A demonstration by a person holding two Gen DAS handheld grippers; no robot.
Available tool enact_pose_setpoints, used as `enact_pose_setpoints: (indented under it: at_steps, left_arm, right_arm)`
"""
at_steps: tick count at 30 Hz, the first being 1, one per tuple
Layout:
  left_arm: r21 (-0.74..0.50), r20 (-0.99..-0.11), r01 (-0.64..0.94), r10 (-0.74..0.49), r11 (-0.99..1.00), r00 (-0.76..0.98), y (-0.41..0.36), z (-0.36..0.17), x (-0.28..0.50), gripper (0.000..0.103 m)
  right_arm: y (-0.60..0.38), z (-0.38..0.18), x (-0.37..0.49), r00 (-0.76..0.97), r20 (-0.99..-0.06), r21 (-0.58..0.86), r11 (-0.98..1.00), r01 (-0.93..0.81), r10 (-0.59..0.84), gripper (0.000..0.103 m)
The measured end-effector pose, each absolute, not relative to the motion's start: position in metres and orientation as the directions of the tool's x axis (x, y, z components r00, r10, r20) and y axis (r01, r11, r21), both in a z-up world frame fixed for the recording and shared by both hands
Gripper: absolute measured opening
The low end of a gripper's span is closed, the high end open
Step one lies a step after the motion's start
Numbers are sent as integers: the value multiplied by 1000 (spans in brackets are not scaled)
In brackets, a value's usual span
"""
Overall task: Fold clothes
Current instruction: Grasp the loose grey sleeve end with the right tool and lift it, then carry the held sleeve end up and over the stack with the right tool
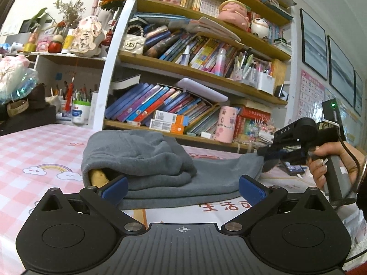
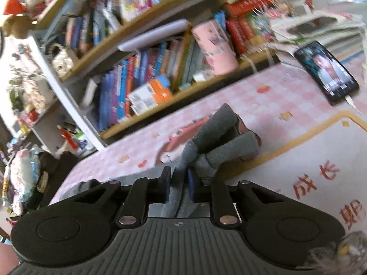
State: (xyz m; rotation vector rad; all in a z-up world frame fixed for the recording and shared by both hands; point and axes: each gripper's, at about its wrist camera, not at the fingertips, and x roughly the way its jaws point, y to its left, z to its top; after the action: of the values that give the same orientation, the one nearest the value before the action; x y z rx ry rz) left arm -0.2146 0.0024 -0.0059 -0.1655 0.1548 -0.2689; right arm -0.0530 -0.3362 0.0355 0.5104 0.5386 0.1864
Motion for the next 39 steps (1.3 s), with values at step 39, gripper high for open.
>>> enact_pose_setpoints:
  at_steps: [39]
  left_arm:
    - [-124,-176,310,-328,943,928,-12,-10,-213,103]
  right_arm:
    - [-397,41,-76,905,-417,492,858,145,87,9]
